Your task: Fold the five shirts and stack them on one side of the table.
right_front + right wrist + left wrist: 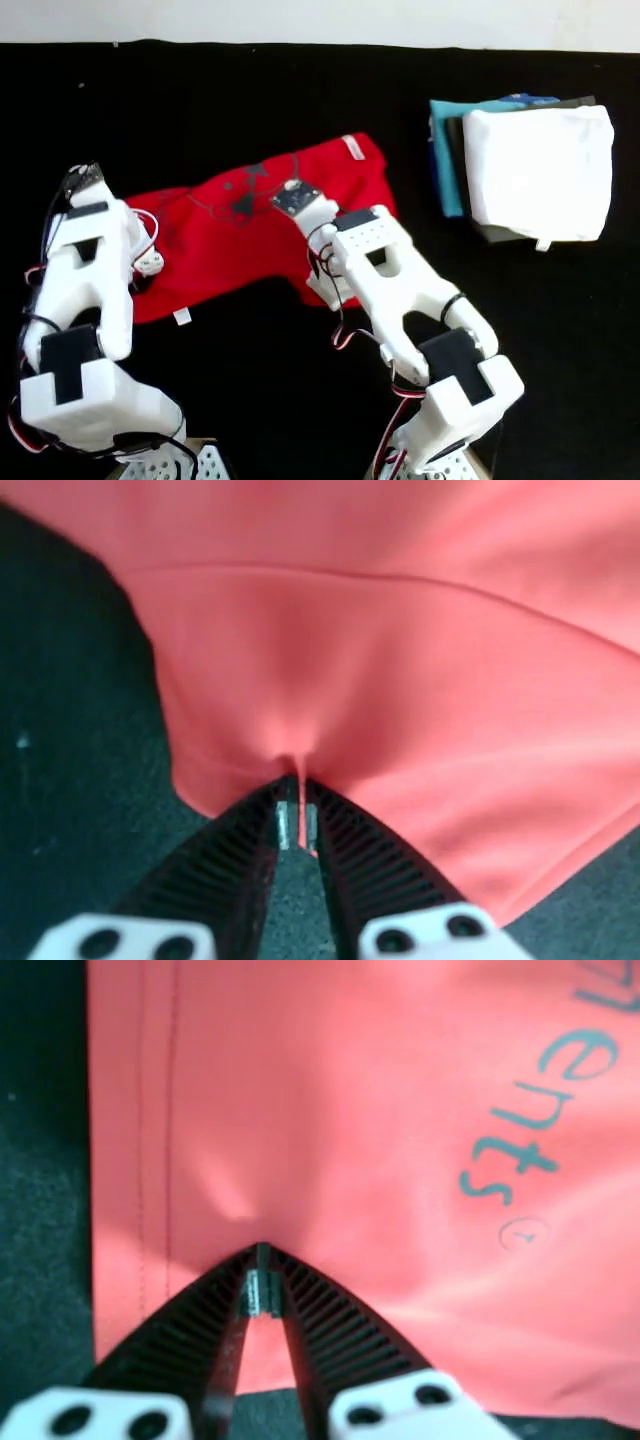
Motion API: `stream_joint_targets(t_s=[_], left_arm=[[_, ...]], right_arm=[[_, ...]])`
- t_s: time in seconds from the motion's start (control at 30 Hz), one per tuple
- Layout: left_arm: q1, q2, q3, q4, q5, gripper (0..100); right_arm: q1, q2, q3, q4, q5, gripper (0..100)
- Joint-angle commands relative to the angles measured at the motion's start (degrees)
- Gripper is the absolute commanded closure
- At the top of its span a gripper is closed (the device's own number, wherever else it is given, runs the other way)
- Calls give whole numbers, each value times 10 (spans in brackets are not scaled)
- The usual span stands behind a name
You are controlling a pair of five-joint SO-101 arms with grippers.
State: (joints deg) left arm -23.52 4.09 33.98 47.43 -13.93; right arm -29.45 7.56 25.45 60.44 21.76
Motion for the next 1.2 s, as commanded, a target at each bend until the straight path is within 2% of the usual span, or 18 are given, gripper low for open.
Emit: stream_joint_targets(t_s=[0.0,0.3,0.4,0.53,0.7,0.97,1.17], left_arm=[[-14,-14,21,-55,4,991],[-13,-11,21,-61,4,991],[-4,-11,22,-61,4,991],[-3,-11,22,-61,4,991],[-3,-11,22,-61,4,991],[-3,-11,22,-61,4,991],[-3,-11,22,-61,4,991]], right_arm=[[-13,0,-20,44,-3,971],[29,-150,-76,97,21,967],[29,-159,-75,140,65,891],[9,-129,-57,198,135,728],[0,-78,-46,178,196,737],[-7,47,-51,107,198,735],[35,138,-133,84,196,740]])
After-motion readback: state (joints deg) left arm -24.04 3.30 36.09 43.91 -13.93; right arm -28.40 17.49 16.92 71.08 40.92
